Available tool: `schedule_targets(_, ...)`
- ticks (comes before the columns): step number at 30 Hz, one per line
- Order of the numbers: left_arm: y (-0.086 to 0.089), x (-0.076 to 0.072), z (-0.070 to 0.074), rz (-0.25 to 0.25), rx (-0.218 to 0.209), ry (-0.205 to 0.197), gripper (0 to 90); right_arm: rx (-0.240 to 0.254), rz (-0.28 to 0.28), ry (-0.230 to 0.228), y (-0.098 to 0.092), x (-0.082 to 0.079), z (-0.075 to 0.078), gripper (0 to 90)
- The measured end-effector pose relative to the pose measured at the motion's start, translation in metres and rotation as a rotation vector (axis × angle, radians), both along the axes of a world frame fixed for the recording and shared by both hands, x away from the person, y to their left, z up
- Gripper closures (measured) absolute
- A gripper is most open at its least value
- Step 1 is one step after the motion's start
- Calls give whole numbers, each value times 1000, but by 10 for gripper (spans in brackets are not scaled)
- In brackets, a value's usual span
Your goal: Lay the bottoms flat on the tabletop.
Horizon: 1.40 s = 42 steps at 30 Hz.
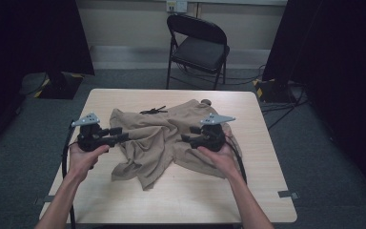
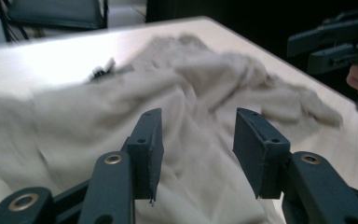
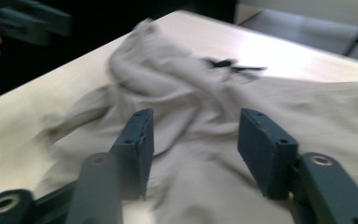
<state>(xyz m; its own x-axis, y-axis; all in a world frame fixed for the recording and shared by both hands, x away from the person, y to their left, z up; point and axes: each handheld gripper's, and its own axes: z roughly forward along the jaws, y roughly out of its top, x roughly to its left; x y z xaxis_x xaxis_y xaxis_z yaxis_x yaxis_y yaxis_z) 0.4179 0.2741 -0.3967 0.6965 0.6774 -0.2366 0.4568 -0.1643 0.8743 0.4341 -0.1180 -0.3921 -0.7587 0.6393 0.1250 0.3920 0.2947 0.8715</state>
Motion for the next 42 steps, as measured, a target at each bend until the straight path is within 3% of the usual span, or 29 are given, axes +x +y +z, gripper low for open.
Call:
schedule_targets(1,-1,-4,-5,-4,12,11,521,0,0,0,0,0,0,512)
schedule_targets(2,-3,-11,-17,-15,27,38,511,18,47,7,13,-10,-8,571)
schedule_targets(5,-4,-19,-27,-20,33,61,492,37,76,23,22,-18,-14,631)
schedule_targets(8,-2,-36,-43,-12,58,91,470,-1,155,47,47,-33,-33,731)
schedule_targets(12,1,-49,-57,1,58,110,459,-32,211,68,64,-44,-46,751)
schedule_targets(13,2,-52,-62,3,54,122,461,-48,235,75,71,-48,-50,749)
schedule_targets(14,1,-53,-65,-6,77,131,461,-53,247,83,76,-51,-54,743)
schedule_targets(16,0,-53,-69,-10,74,142,462,-51,290,102,87,-56,-62,661)
schedule_targets(20,-5,-48,-87,23,112,172,486,-89,349,136,111,-61,-80,486)
schedule_targets(22,-3,-47,-90,35,113,170,522,-104,351,134,114,-62,-82,454)
schedule_targets(25,-1,-46,-94,55,107,161,737,-157,357,116,126,-66,-93,449)
schedule_targets(26,1,-46,-93,58,89,157,779,-180,340,120,128,-67,-96,485)
schedule_targets(29,8,-46,-89,71,61,144,833,-188,321,119,128,-65,-102,722)
schedule_targets(31,13,-47,-86,83,52,136,850,-162,320,102,124,-64,-99,853)
schedule_targets(37,30,-43,-80,127,23,125,862,-78,277,82,95,-56,-79,884)
schedule_targets(40,41,-38,-78,155,15,113,866,-19,198,68,65,-47,-66,886)
schedule_targets(41,41,-38,-78,155,15,113,866,-19,198,68,65,-47,-66,886)
schedule_targets(42,45,-36,-78,168,10,121,867,-2,157,64,50,-42,-62,887)
